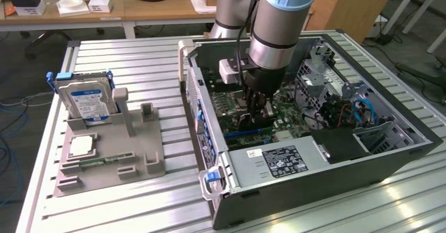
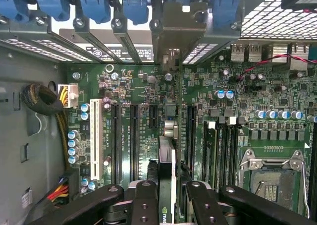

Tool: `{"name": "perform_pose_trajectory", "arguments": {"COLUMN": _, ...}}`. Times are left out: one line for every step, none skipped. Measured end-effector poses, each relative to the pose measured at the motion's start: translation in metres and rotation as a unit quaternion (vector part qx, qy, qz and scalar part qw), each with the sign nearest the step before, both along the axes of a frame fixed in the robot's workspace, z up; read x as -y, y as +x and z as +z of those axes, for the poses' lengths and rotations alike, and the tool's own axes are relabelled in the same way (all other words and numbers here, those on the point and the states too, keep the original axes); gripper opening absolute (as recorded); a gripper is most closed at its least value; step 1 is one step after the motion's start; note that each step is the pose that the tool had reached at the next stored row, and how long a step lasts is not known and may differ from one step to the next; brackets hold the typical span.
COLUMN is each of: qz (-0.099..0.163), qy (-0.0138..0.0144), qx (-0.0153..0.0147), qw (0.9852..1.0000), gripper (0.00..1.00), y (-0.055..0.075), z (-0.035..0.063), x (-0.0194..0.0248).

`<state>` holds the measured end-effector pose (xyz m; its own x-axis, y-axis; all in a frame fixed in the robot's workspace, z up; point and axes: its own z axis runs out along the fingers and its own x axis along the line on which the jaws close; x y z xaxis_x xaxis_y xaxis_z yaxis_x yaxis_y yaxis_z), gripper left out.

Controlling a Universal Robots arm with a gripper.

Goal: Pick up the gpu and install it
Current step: 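Insert the gpu into the slot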

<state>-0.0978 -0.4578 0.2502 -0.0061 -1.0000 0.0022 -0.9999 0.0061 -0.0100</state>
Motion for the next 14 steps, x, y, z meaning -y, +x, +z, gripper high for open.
{"name": "perform_pose_trajectory", "arguments": {"qz": 0.0, "qy": 0.0, "qx": 0.0, "qw": 1.0, "gripper": 0.26, "y": 0.0, "z": 0.0, "x": 0.0}}
{"name": "perform_pose_trajectory", "arguments": {"qz": 0.0, "qy": 0.0, "qx": 0.0, "qw": 1.0, "gripper": 0.26, "y": 0.0, "z": -0.0001, "x": 0.0}}
{"name": "perform_pose_trajectory", "arguments": {"qz": 0.0, "qy": 0.0, "qx": 0.0, "qw": 1.0, "gripper": 0.26, "y": -0.0001, "z": 0.0, "x": 0.0}}
{"name": "perform_pose_trajectory", "arguments": {"qz": 0.0, "qy": 0.0, "qx": 0.0, "qw": 1.0, "gripper": 0.26, "y": -0.0004, "z": -0.0001, "x": -0.0001}}
{"name": "perform_pose_trajectory", "arguments": {"qz": 0.0, "qy": 0.0002, "qx": 0.0001, "qw": 1.0, "gripper": 0.26, "y": -0.0009, "z": -0.0003, "x": -0.0003}}
{"name": "perform_pose_trajectory", "arguments": {"qz": 0.0, "qy": 0.0002, "qx": 0.0002, "qw": 1.0, "gripper": 0.26, "y": -0.0014, "z": -0.0006, "x": -0.0007}}
{"name": "perform_pose_trajectory", "arguments": {"qz": 0.0, "qy": 0.0002, "qx": 0.0002, "qw": 1.0, "gripper": 0.26, "y": -0.0021, "z": -0.0007, "x": -0.001}}
{"name": "perform_pose_trajectory", "arguments": {"qz": 0.0, "qy": 0.0001, "qx": 0.0002, "qw": 1.0, "gripper": 0.26, "y": -0.0026, "z": -0.0008, "x": -0.0012}}
{"name": "perform_pose_trajectory", "arguments": {"qz": 0.0, "qy": 0.0, "qx": 0.0001, "qw": 1.0, "gripper": 0.26, "y": -0.0028, "z": -0.0009, "x": -0.0013}}
{"name": "perform_pose_trajectory", "arguments": {"qz": 0.0, "qy": 0.0, "qx": 0.0, "qw": 1.0, "gripper": 0.26, "y": -0.0028, "z": -0.0009, "x": -0.0013}}
{"name": "perform_pose_trajectory", "arguments": {"qz": 0.0, "qy": 0.0, "qx": 0.0, "qw": 1.0, "gripper": 0.26, "y": -0.0029, "z": -0.0009, "x": -0.0013}}
{"name": "perform_pose_trajectory", "arguments": {"qz": 0.0, "qy": 0.0, "qx": 0.0, "qw": 1.0, "gripper": 0.26, "y": -0.003, "z": -0.0009, "x": -0.0013}}
{"name": "perform_pose_trajectory", "arguments": {"qz": 0.0, "qy": 0.0, "qx": 0.0, "qw": 1.0, "gripper": 0.26, "y": -0.003, "z": -0.0009, "x": -0.0014}}
{"name": "perform_pose_trajectory", "arguments": {"qz": 0.0, "qy": 0.0001, "qx": 0.0, "qw": 1.0, "gripper": 0.26, "y": -0.003, "z": -0.001, "x": -0.0014}}
